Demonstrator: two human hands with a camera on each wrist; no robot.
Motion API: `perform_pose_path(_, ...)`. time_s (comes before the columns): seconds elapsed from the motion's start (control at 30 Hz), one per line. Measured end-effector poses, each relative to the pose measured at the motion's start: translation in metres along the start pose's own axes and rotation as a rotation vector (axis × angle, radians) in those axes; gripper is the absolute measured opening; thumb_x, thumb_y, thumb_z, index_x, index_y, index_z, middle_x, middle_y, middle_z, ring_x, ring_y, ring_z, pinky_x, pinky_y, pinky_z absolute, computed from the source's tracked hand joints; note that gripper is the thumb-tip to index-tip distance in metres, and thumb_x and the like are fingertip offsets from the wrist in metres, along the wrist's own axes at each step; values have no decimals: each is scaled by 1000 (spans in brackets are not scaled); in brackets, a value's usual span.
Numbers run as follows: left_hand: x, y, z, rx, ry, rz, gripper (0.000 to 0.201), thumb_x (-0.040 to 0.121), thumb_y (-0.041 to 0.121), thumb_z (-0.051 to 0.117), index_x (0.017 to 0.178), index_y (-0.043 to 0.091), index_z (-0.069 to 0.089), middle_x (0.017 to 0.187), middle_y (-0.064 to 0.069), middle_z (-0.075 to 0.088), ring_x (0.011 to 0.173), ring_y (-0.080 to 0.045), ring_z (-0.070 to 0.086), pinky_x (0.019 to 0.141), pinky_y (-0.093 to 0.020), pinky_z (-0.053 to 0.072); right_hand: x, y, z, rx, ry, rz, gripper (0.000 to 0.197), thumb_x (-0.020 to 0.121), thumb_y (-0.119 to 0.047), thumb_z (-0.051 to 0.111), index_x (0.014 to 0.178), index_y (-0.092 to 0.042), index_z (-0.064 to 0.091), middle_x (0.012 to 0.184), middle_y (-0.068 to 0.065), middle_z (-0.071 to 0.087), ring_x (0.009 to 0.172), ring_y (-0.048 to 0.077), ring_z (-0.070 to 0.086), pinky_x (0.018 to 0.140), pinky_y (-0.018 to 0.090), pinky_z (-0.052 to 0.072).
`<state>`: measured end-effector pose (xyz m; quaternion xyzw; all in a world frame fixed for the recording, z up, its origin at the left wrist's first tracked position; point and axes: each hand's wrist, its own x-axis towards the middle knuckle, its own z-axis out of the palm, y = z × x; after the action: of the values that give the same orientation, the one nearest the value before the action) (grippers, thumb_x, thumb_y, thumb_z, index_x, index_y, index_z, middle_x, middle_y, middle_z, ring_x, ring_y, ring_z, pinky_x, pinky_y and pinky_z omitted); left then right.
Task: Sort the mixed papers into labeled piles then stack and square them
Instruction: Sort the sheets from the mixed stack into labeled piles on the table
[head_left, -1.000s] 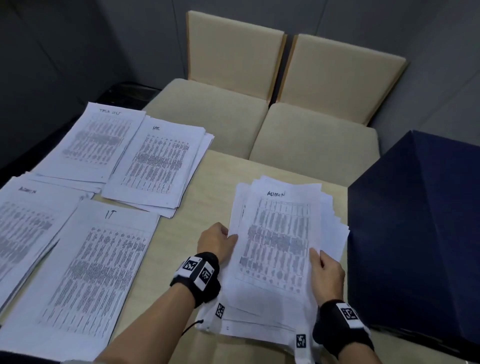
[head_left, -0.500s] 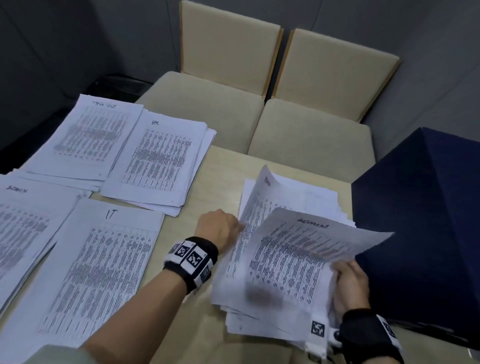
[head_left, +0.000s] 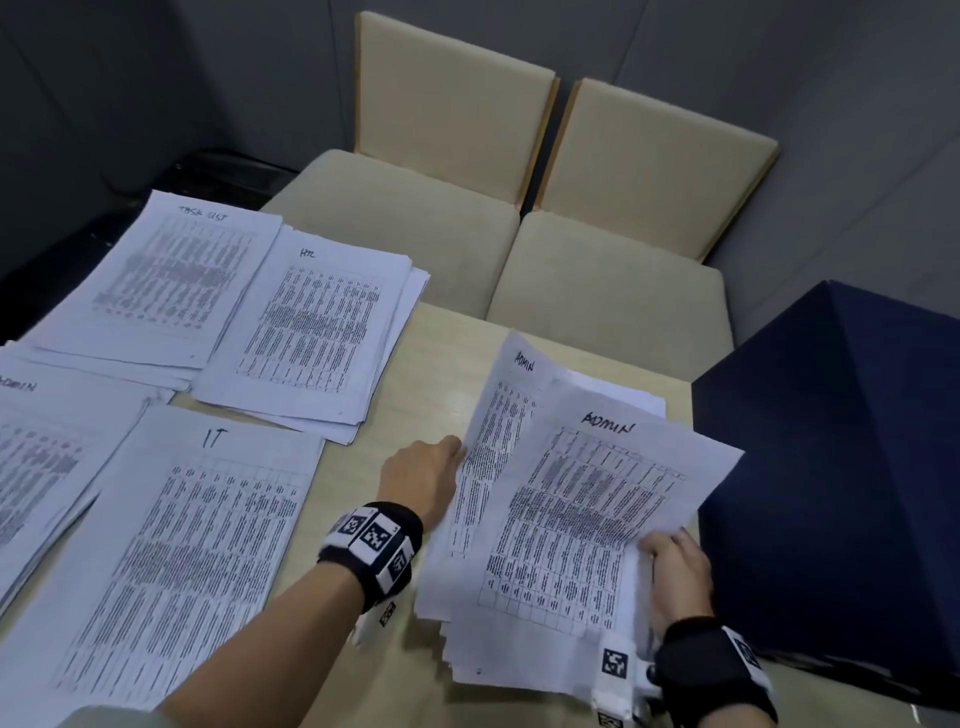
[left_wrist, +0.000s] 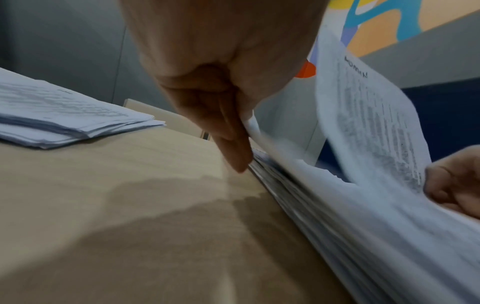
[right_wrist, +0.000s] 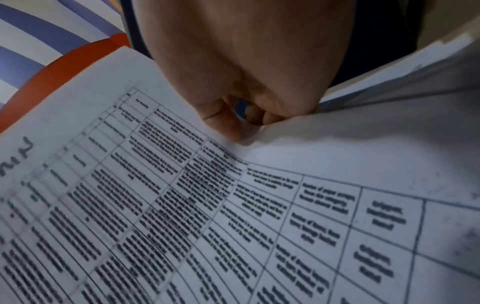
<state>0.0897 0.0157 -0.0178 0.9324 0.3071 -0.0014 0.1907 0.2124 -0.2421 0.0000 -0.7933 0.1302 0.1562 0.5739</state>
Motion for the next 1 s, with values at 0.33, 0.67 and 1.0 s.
perform_pose_path(0.33, 12, 0, -8, 78, -111, -53, 26, 97, 35, 53, 90, 12, 63, 85, -6, 66, 79, -27, 63, 69, -35, 52, 5, 13, 6, 11, -138, 43, 3, 81, 0, 62, 82, 2, 64, 85, 5, 68, 86, 21, 58, 83, 34, 46)
perform_pose_path(0.67, -3, 8, -40, 214, -40, 191, 42, 104, 49, 31, 71, 25, 43, 62, 3, 49, 56, -22, 51, 53, -28, 36, 6, 4, 10, 278, -244, 87, 25, 88, 15, 46, 80, -2, 62, 88, 11, 71, 85, 23, 63, 83, 30, 48)
perform_pose_path(1.0, -5, -8, -13, -539, -342, 215, 26, 82, 10, 49, 92, 20, 71, 83, 5, 73, 71, -17, 64, 69, -33, 54, 17, 3, 13, 336, -238, 97, 28, 85, 10, 60, 113, 9, 66, 111, 18, 72, 104, 30, 68, 97, 40, 51)
